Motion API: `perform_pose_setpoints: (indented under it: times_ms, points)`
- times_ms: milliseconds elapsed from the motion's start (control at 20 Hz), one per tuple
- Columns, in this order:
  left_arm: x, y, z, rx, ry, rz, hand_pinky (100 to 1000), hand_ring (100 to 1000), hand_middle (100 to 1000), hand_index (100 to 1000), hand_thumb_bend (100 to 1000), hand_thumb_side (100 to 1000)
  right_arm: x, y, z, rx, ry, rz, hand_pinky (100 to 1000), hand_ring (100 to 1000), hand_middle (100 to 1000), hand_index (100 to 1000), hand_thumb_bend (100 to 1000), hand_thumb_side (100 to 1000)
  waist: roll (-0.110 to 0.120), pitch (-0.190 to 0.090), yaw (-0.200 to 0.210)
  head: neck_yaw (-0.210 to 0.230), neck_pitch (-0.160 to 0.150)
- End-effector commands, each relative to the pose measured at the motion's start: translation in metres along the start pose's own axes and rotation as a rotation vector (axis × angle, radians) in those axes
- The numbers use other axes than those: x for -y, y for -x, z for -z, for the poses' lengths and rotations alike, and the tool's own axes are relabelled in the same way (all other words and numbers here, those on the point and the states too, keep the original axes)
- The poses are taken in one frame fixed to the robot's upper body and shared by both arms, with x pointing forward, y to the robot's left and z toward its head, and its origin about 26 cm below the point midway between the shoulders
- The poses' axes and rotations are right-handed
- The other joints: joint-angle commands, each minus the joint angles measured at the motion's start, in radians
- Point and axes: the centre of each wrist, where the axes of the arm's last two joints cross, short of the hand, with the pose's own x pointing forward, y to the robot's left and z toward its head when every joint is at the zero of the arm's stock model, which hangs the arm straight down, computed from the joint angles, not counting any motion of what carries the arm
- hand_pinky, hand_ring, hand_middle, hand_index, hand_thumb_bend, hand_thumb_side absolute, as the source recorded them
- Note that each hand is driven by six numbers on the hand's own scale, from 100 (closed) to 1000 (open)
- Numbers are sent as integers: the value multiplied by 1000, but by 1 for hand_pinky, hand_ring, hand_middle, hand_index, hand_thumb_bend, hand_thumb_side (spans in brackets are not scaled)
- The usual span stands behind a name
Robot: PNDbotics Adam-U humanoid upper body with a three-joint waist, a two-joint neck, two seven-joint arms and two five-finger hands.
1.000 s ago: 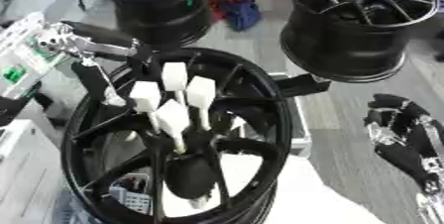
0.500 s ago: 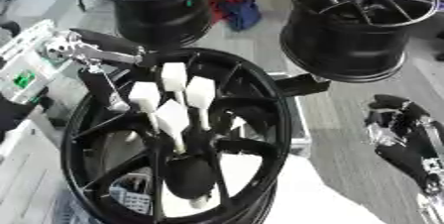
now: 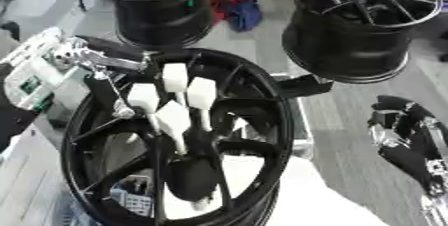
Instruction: Pull the pin out of the wheel hub.
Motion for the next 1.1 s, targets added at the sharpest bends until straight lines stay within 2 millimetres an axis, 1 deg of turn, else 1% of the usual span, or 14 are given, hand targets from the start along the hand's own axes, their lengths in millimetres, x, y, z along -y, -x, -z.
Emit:
perform_pose_setpoints:
  times_ms: [50, 300, 500, 550, 700, 850, 950, 1000, 1050, 1100]
  points:
    - [-12, 2, -15, 24, 27, 55, 560, 438, 490, 655, 100, 114, 4, -5, 4, 22, -3, -16, 653, 592, 652, 754, 100, 146, -2, -10, 2, 2, 5]
    - [-28, -3, -29, 31, -28, 60, 560, 427, 482, 650, 100, 132, 4, -4, 4, 21, -2, -17, 654, 592, 652, 755, 100, 145, -2, -12, 4, 2, 5]
    - [-47, -7, -49, 13, -89, 80, 573, 427, 481, 655, 100, 146, 5, -4, 3, 19, -3, -19, 654, 592, 652, 755, 100, 146, -1, -15, 6, 2, 5]
    - [-52, -7, -58, 0, -109, 88, 577, 428, 482, 656, 100, 151, 5, -4, 3, 19, -3, -19, 654, 592, 652, 755, 100, 145, -1, -16, 7, 1, 5]
    - [-63, -4, -89, -63, -171, 95, 589, 428, 482, 659, 100, 163, 6, -3, 2, 13, 3, -23, 654, 592, 651, 755, 100, 145, 1, -17, 12, -2, 5]
    - [-64, 8, -133, -176, -231, 62, 594, 427, 484, 662, 100, 167, 8, -2, 1, 10, 11, -28, 654, 592, 651, 755, 100, 145, 4, -16, 22, -9, 5]
    - [-57, 18, -161, -261, -267, 19, 590, 423, 482, 661, 100, 160, 8, -2, 2, 11, 16, -30, 654, 592, 651, 755, 100, 145, 5, -15, 29, -13, 5]
    - [-51, 24, -173, -301, -282, -6, 589, 423, 482, 662, 134, 100, 9, -2, 2, 12, 17, -30, 654, 592, 651, 755, 100, 132, 6, -13, 32, -14, 5]
    - [-43, 30, -183, -345, -292, -34, 592, 426, 484, 664, 100, 158, 8, -2, 2, 14, 18, -30, 654, 592, 651, 755, 100, 146, 5, -12, 35, -16, 5]
    - [-34, 36, -191, -388, -295, -60, 592, 426, 485, 665, 100, 154, 8, -3, 2, 15, 19, -29, 654, 592, 651, 755, 100, 146, 4, -10, 36, -17, 5]
